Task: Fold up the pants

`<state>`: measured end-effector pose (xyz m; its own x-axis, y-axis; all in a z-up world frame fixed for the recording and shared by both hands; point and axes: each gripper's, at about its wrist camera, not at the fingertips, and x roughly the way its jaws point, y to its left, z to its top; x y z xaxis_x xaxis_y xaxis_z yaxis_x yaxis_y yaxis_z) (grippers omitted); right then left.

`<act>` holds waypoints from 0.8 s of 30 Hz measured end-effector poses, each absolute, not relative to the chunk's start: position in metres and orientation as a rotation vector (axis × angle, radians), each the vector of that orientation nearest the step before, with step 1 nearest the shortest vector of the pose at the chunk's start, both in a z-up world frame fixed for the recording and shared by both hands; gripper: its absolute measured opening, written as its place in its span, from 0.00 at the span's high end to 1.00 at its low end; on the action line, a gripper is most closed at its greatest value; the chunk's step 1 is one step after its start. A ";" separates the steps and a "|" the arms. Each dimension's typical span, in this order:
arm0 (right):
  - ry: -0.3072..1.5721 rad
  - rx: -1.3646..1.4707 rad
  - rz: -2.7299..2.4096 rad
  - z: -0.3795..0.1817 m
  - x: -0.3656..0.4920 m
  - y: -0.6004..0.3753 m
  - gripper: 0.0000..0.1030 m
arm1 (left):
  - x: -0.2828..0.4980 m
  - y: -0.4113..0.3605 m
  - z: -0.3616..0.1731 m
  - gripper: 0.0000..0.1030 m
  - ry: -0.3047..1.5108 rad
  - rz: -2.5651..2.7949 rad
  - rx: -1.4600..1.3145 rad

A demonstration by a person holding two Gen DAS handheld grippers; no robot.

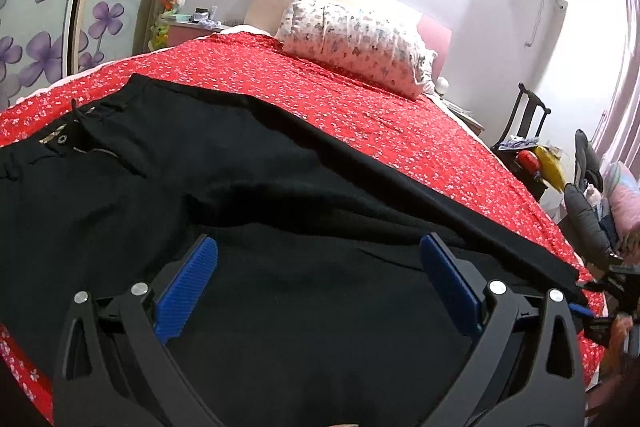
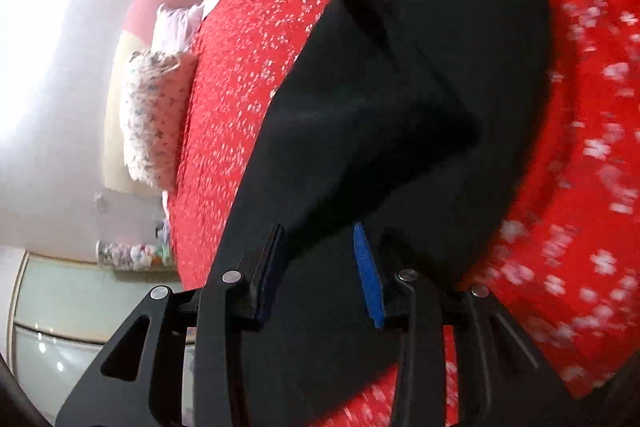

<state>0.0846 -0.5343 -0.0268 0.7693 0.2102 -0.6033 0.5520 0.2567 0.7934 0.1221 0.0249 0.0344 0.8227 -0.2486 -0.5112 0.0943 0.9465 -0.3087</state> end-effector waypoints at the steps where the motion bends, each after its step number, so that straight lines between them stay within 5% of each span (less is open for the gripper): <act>1: 0.700 1.323 -0.278 -0.030 0.090 -0.535 0.63 | 0.122 0.024 0.034 0.02 0.580 -0.181 -0.271; 10: 0.629 1.319 -0.396 -0.028 0.099 -0.551 0.64 | 0.127 0.027 0.031 0.02 0.607 -0.172 -0.276; 12: 0.614 1.334 -0.402 -0.031 0.097 -0.558 0.84 | 0.128 0.025 0.029 0.02 0.619 -0.179 -0.284; 14: 0.640 1.278 -0.405 -0.028 0.101 -0.564 0.89 | 0.128 0.025 0.029 0.02 0.620 -0.182 -0.280; 21: 0.388 0.934 -0.196 0.062 0.081 -0.555 0.92 | 0.122 0.023 0.032 0.02 0.591 -0.196 -0.243; 24: 0.429 0.852 -0.222 0.052 0.062 -0.550 0.91 | 0.122 0.023 0.035 0.02 0.585 -0.198 -0.247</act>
